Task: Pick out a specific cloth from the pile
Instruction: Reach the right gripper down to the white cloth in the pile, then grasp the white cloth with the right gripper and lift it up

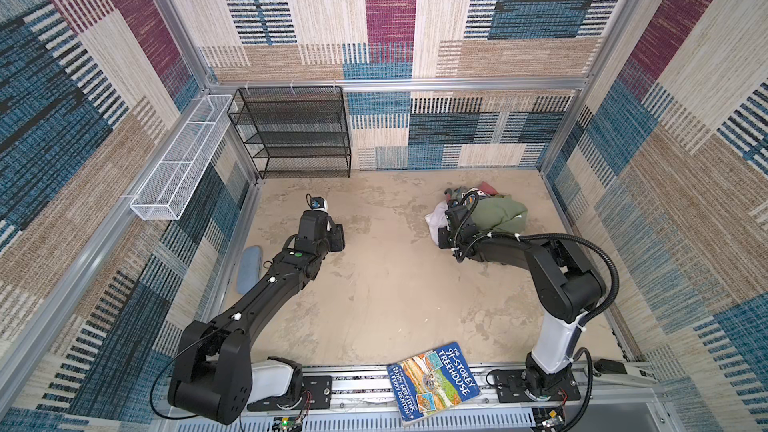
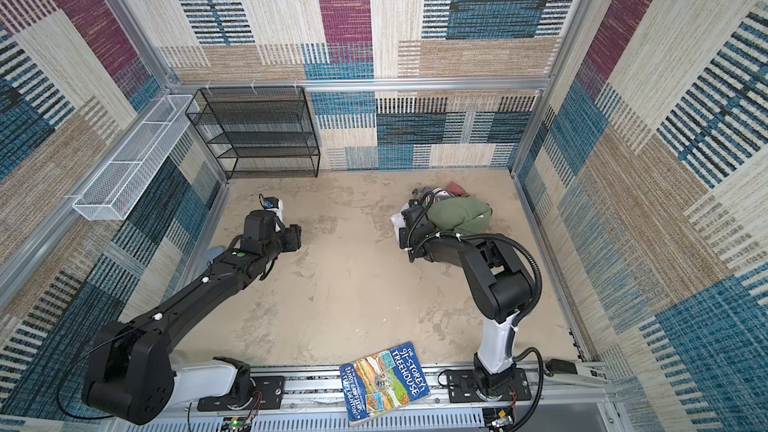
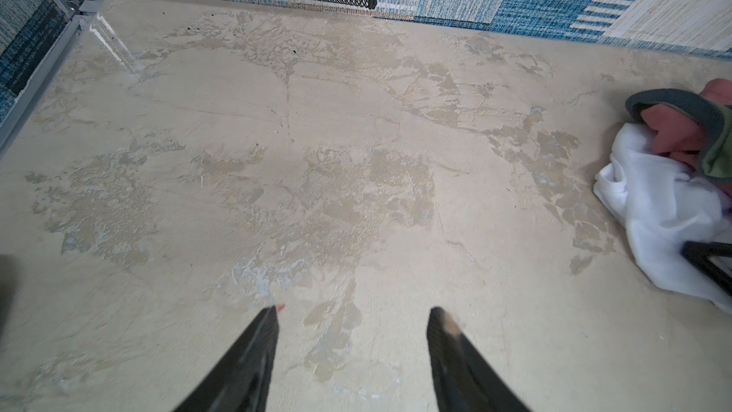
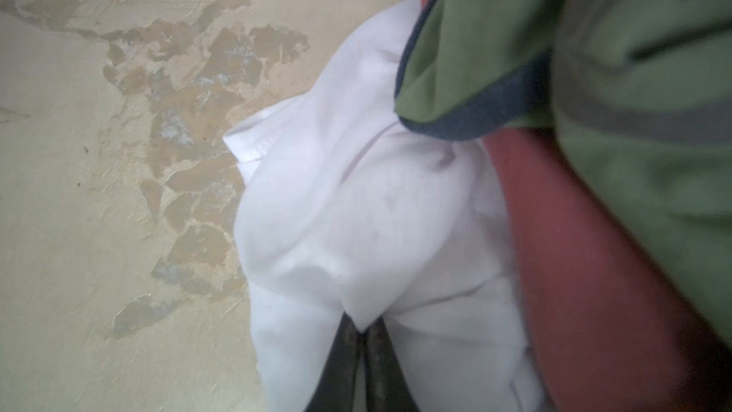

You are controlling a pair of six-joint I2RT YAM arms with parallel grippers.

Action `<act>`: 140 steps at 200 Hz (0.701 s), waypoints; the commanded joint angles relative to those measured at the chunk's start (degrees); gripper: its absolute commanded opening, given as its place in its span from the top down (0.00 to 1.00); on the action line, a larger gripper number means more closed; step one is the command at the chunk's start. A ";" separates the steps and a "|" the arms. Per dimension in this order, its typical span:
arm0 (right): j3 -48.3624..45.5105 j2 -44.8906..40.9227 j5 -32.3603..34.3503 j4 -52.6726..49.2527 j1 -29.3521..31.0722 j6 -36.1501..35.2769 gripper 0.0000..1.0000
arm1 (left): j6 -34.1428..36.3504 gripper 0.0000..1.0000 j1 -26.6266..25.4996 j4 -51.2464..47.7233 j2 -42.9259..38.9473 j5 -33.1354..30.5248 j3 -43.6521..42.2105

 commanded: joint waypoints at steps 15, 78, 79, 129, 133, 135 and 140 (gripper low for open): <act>-1.06 -4.13 0.45 0.73 0.05 1.65 1.00 | -0.71 0.37 -0.05 -0.16 -1.55 -0.45 -1.15; 0.34 -12.98 -0.29 -0.63 -0.03 2.02 1.00 | -0.31 0.38 -0.01 -0.82 -3.56 -1.00 -0.49; 0.36 -13.03 -0.32 -0.66 0.00 2.02 1.00 | -0.31 0.38 -0.03 -0.84 -3.62 -1.00 -0.49; 3.01 -16.42 0.20 -3.12 -1.15 0.83 1.00 | -0.50 0.38 -0.03 -1.05 -4.91 -0.67 -1.19; 3.21 -16.71 0.06 -3.31 -1.32 0.88 1.00 | -0.42 0.38 -0.05 -1.09 -5.00 -0.62 -1.15; 3.31 -16.88 -0.03 -3.37 -1.49 0.84 1.00 | -0.34 0.38 -0.05 -1.12 -5.07 -0.64 -1.11; 3.57 -17.32 -0.22 -3.61 -1.80 0.88 1.00 | -0.23 0.38 0.02 -1.28 -5.09 -0.65 -0.84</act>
